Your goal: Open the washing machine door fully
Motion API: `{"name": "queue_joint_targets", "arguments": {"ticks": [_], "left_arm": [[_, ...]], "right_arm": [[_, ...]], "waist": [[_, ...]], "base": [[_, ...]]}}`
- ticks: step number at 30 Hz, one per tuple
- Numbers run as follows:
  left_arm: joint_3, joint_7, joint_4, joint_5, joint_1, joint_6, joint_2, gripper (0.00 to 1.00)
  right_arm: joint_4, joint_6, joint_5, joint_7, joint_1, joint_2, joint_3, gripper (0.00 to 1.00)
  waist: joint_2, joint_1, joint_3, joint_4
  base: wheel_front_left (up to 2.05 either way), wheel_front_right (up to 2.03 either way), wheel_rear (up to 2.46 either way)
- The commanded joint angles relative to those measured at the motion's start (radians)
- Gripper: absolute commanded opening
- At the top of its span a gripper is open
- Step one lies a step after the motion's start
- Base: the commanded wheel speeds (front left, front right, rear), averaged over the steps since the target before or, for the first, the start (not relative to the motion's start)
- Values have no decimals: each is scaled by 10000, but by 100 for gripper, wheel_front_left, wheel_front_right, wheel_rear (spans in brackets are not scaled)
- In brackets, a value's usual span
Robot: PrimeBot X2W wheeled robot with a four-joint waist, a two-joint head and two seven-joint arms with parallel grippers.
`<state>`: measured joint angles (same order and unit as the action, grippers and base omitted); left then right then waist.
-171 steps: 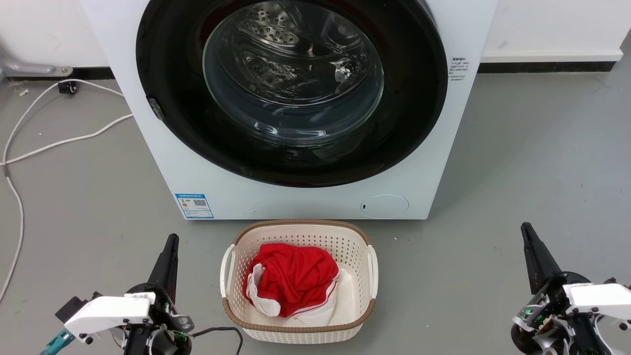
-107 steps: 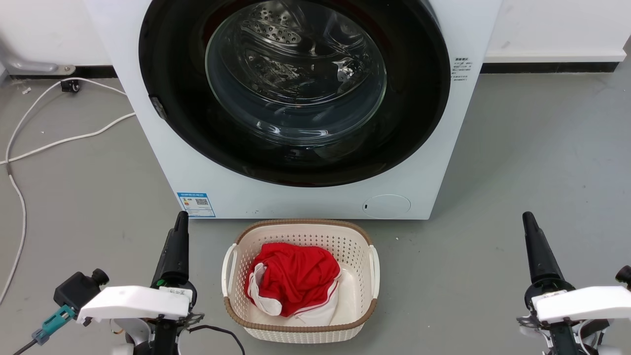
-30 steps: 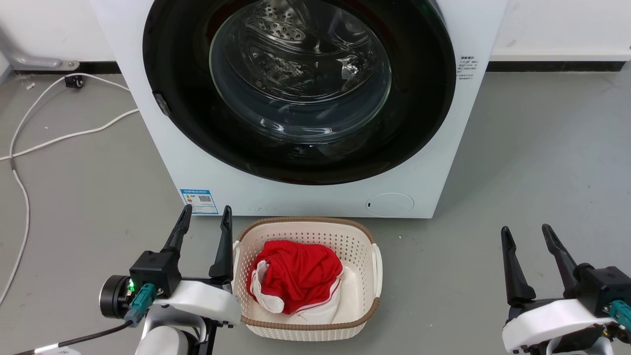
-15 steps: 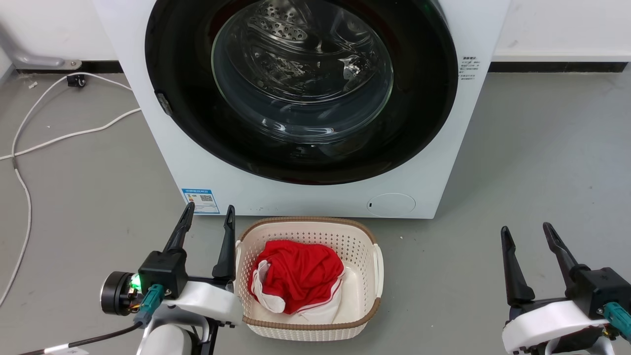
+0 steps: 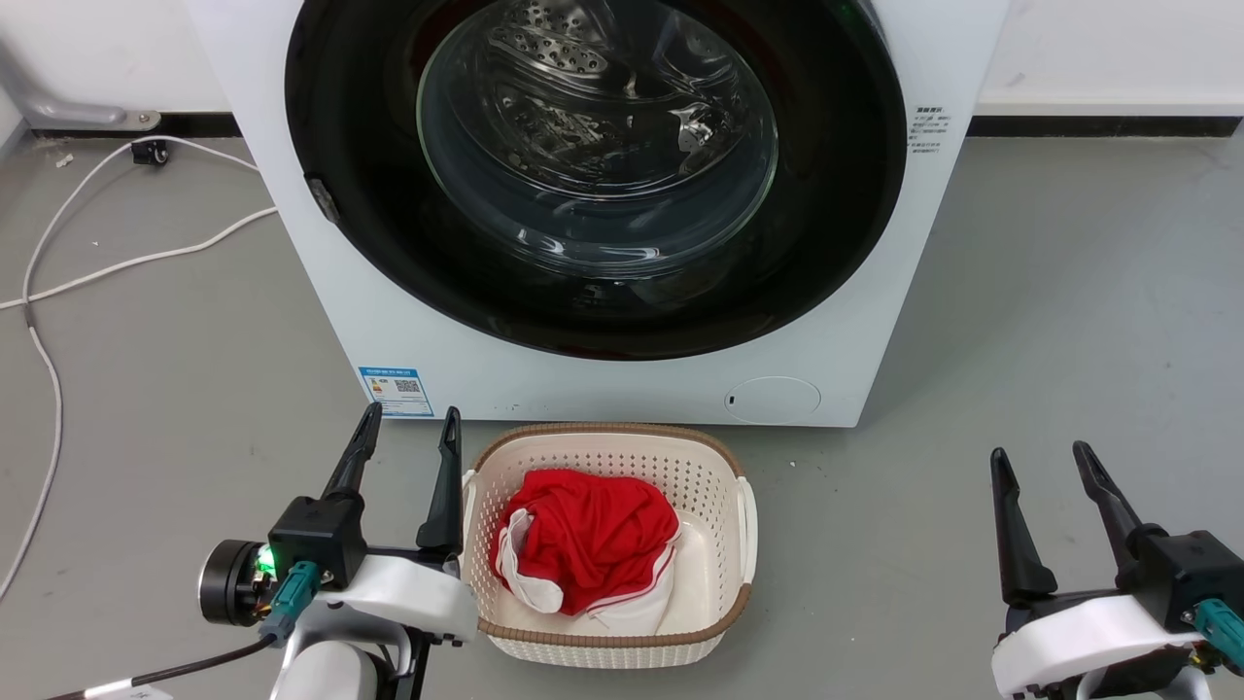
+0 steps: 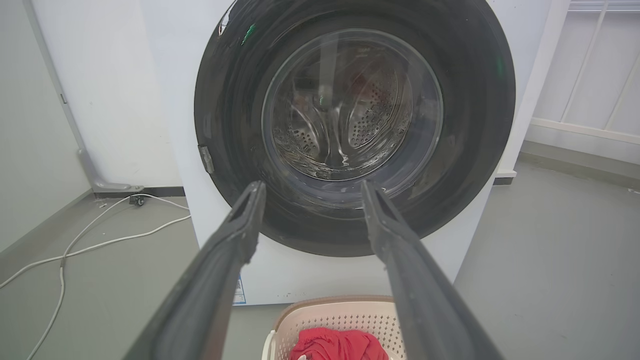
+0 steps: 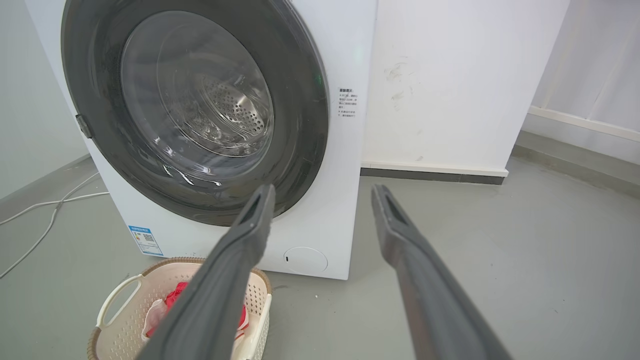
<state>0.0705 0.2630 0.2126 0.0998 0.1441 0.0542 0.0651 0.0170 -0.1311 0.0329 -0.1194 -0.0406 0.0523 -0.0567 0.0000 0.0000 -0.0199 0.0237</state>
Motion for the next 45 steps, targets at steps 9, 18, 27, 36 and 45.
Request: {"name": "queue_joint_targets", "arguments": {"ticks": [9,18,27,36,45], "left_arm": [[-49,26,3,-82,46,22,-30,100],[-108,26,18,-53,81,-6,-62,100],[-185,26,-29,0,127,6,-88,100],[-233,26,-184,81,233,-20,-115,100],[-223,24,-465,165,512,82,-132,100]], "right_arm": [[-123,7,405,-167,86,-39,-8,0],[-222,7,934,-334,242,-37,96,0],[-626,5,5357,-834,643,-36,-19,0],[-861,5,12402,-790,1755,-26,-228,0],[-1829,3,15660,572,4066,406,-1440,0]], "waist": [[0,0,-14,-3],[0,0,-59,-27],[0,0,-114,-44],[0,0,-403,-107],[0,0,-970,-88]], "base": [[0,0,0],[0,0,0],[0,0,0],[0,0,0],[0,0,0]]}}
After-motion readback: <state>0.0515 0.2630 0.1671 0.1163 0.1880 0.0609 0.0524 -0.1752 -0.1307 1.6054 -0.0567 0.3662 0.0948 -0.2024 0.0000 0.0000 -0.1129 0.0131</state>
